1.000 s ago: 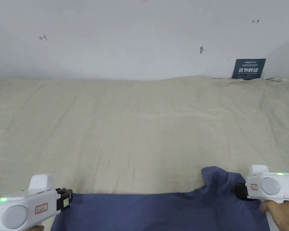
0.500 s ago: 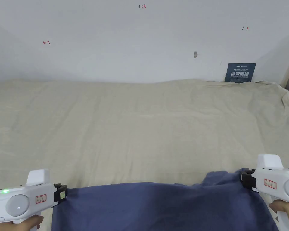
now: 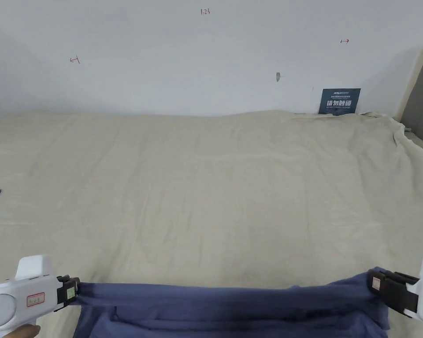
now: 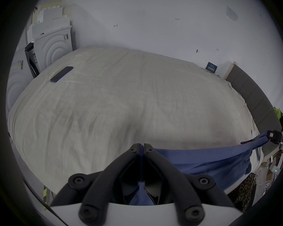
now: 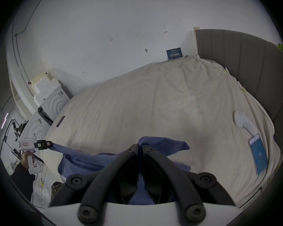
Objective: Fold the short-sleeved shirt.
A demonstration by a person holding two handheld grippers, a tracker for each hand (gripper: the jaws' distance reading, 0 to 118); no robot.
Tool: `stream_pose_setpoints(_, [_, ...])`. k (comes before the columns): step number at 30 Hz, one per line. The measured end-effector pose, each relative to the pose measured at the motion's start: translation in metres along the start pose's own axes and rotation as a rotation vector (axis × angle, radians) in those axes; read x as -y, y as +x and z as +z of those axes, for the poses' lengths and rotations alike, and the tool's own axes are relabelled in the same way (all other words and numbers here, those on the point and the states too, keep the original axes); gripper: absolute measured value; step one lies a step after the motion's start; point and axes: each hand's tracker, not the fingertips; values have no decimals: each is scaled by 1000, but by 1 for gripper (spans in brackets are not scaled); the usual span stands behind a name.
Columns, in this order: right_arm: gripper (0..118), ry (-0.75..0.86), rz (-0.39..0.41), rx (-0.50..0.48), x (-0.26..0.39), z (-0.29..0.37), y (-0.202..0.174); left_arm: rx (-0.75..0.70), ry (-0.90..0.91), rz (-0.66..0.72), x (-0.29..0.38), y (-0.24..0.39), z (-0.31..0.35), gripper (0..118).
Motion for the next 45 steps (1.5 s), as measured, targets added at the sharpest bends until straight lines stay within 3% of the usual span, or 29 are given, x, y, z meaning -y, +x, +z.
stream_pose_setpoints(11, [2,-143,-78,106,100,-4,18,-70,-112,-27,96,-8,0,0])
stream_pose_setpoints(22, [2,-238,-25,230,136,-36,15,-120,-161,-12,127,-6,-15,2])
stream_pose_setpoints(24, [5,-224,-16,230,133,-31,11,-112,-167,-11,123,-5,-11,14])
stream_pose_setpoints(26, [34,-201,-3,239,128,-25,6,-107,-165,-17,119,-2,-4,30])
stream_pose_setpoints(27, [51,-195,11,245,123,-21,3,-103,-156,-18,116,-1,0,45])
stream_pose_setpoints(28, [70,-183,28,244,118,-17,0,-100,-140,-17,113,0,4,72])
stream_pose_setpoints(30, [82,-134,62,249,103,-6,-11,-99,-85,-14,104,3,13,104])
stream_pose_setpoints(31, [82,-106,74,239,92,1,-18,-97,-37,-16,95,7,22,111])
stream_pose_setpoints(34, [83,-15,87,238,64,15,-34,-90,81,-49,72,19,44,111])
stream_pose_setpoints(40, [96,188,139,214,16,36,-74,-102,290,-80,30,43,75,113])
stream_pose_setpoints(45, [95,328,219,237,0,42,-105,-95,347,-78,10,62,84,111])
